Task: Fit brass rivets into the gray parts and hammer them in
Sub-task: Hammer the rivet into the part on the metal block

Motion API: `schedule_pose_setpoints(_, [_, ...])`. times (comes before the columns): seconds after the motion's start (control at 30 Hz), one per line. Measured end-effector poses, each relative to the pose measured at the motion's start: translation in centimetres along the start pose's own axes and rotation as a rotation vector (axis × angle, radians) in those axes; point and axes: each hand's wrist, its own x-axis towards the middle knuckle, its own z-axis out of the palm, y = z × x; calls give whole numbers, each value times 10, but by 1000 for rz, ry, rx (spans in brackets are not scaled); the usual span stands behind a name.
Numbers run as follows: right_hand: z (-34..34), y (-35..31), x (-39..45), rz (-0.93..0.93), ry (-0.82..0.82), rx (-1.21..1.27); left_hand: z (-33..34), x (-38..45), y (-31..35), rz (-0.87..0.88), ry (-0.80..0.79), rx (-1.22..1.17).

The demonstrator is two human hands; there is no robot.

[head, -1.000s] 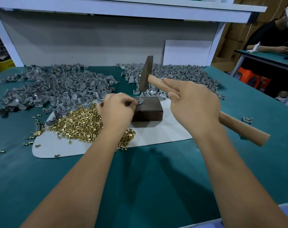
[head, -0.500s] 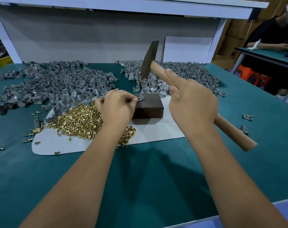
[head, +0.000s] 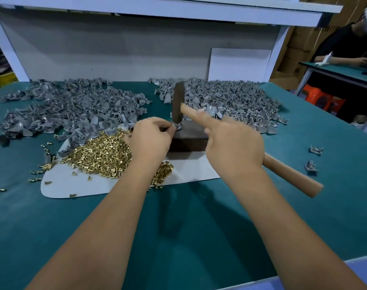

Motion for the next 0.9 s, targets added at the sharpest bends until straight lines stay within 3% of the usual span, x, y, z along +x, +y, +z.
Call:
schedule_pose_setpoints(0.23, [-5, 0, 1, 77, 190, 28, 0, 0, 1, 27, -53, -90])
schedule_pose_setpoints(0.33, [-1, -4, -6, -8, 0, -36, -3, -1, 1, -9, -82, -133])
schedule_pose_setpoints(0.53, [-6, -1, 0, 81, 163, -54, -3, -3, 5, -3, -79, -100])
schedule_pose_setpoints(0.67, [1, 0, -2, -58, -8, -80, -6, -4, 6, -51, -93, -155])
schedule_pose_setpoints(0.9, [-2, 17, 30, 169, 58, 122, -7, -6, 5, -9, -108, -109])
